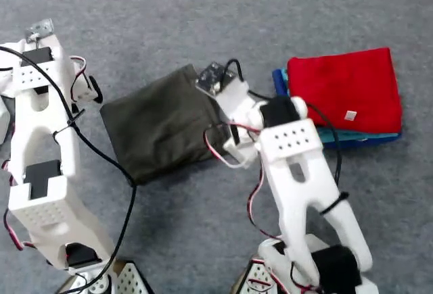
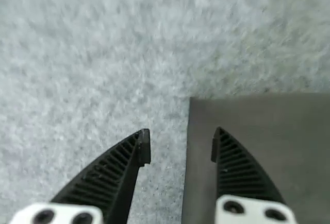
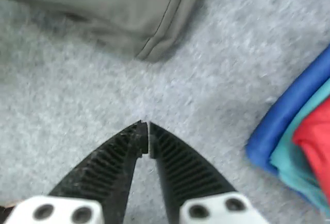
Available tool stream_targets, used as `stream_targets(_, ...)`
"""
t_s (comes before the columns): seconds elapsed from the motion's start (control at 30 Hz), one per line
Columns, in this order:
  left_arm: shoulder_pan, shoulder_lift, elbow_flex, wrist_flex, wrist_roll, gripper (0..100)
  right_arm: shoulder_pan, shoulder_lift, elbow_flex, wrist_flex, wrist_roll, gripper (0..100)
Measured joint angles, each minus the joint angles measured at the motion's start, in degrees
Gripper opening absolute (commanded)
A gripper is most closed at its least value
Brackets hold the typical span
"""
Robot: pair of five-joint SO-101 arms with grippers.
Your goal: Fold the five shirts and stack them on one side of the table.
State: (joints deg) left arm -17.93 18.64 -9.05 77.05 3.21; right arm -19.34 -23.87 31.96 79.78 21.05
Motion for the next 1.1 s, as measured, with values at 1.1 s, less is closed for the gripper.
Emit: stream_targets(1.1, 1.2, 24.3, -23.3, 9.5, 5.4, 22, -10.1, 43.3, -23.0, -13.5, -62.0, 49.8)
